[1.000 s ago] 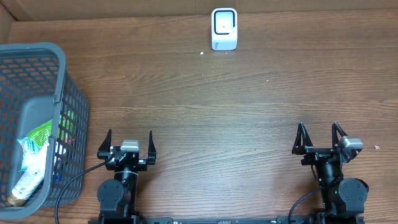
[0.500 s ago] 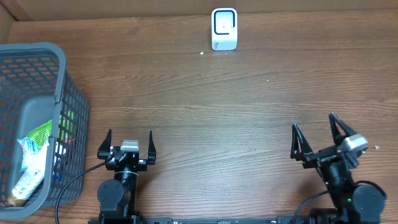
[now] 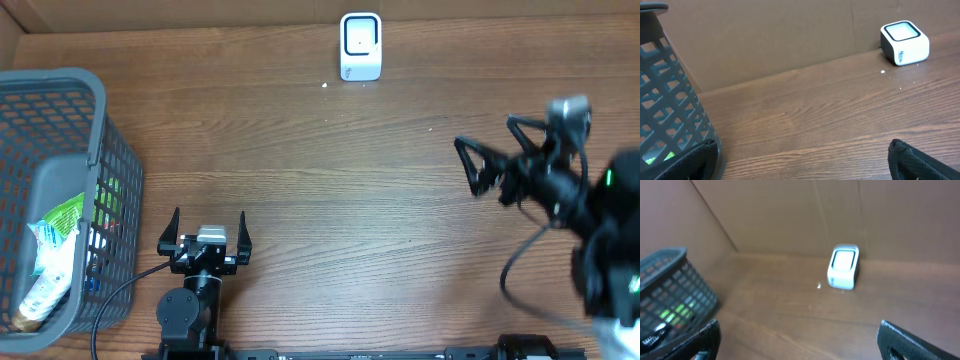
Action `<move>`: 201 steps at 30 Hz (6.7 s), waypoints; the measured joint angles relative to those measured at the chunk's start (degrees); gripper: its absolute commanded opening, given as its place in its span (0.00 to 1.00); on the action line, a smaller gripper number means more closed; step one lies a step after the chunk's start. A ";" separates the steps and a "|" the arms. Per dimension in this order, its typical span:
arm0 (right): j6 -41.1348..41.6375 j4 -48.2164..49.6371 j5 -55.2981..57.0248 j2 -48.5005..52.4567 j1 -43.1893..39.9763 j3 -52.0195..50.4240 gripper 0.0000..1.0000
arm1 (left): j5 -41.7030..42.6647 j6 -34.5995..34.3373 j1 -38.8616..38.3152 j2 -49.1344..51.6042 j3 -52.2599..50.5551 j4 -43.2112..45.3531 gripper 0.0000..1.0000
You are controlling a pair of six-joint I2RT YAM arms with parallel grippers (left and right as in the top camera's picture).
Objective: Scan the item barcode
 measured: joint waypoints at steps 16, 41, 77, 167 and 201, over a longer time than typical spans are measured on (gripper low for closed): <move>-2.64 -18.80 -0.31 21.66 0.02 21.68 1.00 | 7.41 -5.16 0.31 2.89 9.64 -3.13 1.00; -2.91 -17.00 -0.11 21.66 0.00 21.79 1.00 | -0.07 -7.67 0.31 83.89 139.71 -81.13 1.00; -2.93 -21.22 -0.11 21.66 0.02 21.79 1.00 | 5.46 -27.56 50.07 92.61 100.78 -70.88 1.00; -2.95 -21.31 0.04 21.66 0.02 21.79 1.00 | 10.51 -16.48 41.48 109.00 100.19 -72.11 0.04; -2.95 -22.34 0.04 21.66 0.02 21.79 1.00 | 8.09 -17.90 41.48 108.39 85.15 -57.27 1.00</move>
